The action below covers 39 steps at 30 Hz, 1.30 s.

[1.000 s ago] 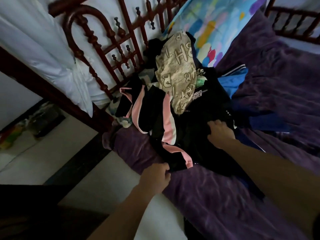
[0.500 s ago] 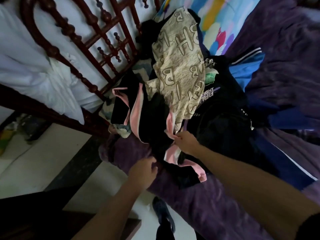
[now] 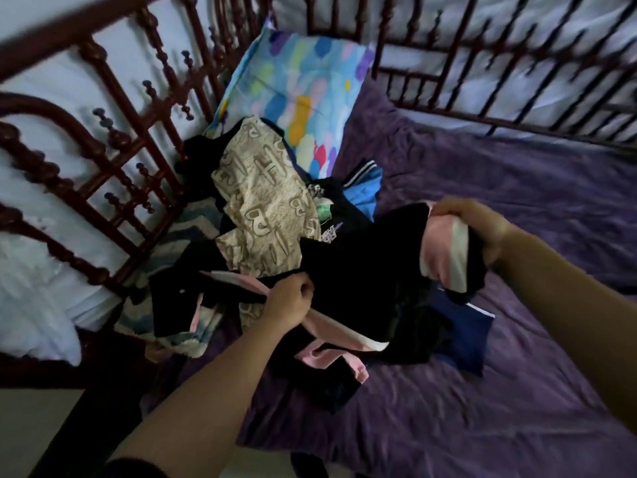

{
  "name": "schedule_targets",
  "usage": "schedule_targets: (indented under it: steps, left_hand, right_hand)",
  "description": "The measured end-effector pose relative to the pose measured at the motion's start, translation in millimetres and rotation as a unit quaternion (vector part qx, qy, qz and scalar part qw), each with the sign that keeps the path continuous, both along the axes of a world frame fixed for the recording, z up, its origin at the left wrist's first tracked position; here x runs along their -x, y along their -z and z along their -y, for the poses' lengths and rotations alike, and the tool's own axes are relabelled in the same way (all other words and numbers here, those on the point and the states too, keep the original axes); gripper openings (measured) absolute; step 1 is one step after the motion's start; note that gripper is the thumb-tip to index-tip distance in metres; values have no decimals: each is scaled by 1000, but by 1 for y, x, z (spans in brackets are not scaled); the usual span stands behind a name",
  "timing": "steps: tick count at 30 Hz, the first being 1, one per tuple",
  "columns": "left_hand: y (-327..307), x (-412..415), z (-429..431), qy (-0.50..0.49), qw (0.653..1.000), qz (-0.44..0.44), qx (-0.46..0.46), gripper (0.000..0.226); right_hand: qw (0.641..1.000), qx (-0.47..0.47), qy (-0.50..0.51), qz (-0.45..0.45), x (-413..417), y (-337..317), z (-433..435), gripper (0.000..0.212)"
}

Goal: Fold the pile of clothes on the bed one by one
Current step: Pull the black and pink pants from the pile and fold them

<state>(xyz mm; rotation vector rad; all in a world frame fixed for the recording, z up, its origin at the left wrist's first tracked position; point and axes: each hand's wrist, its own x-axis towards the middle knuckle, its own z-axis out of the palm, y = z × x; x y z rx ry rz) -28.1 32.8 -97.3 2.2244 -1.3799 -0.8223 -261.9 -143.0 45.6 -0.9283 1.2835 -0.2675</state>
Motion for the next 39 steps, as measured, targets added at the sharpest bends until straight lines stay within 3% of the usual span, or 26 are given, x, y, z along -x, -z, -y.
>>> schedule_targets:
  steps: [2, 6, 11, 16, 20, 22, 25, 27, 30, 31, 33, 34, 36, 37, 39]
  left_hand:
    - [-16, -3, 11, 1, 999, -35, 16, 16]
    - [-29, -7, 20, 62, 997, 0, -53, 29]
    - [-12, 12, 11, 111, 986, 37, -115, 33]
    - [18, 43, 6, 170, 971, 83, -146, 33]
    - [42, 88, 19, 240, 952, 143, -122, 39]
    - [56, 117, 31, 276, 940, 173, -98, 44]
    - [86, 161, 51, 300, 932, 188, -81, 60]
    - [110, 184, 64, 313, 923, 204, -86, 74]
    - [143, 201, 78, 327, 900, 266, -113, 98]
    - [150, 202, 82, 317, 895, 285, -129, 100]
    - [155, 198, 93, 295, 893, 309, -141, 78]
    - [155, 194, 99, 287, 899, 304, -135, 60]
    - [145, 186, 108, 196, 959, 180, -95, 39]
    - [133, 179, 111, 121, 987, 86, -63, 37]
    - [105, 154, 121, -21, 999, -37, 28, 35]
  right_hand:
    - [995, 36, 76, 46, 14, -17, 7, 29]
    - [972, 59, 207, 99, 33, -9, 20, 16]
    - [971, 34, 237, 28, 60, 59, 4, 18]
    - [981, 6, 173, -82, 101, 129, -20, 24]
    - [981, -77, 149, -99, 134, 175, -26, 26]
    - [979, 2, 42, -202, 147, 200, -20, 24]
    - [897, 157, -194, -366, 161, 235, -9, 14]
    - [858, 204, -251, -398, 166, 254, 5, 26]
    - [858, 258, -217, -387, 157, 282, 34, 59]
    - [852, 273, -233, -381, 150, 291, 44, 74]
    - [845, 267, -270, -377, 138, 306, 61, 85]
    - [848, 257, -275, -374, 133, 311, 69, 78]
    - [879, 236, -218, -354, 127, 316, 83, 46]
    - [910, 214, -156, -318, 124, 315, 90, 35]
    - [976, 118, -6, -182, 116, 298, 105, 25]
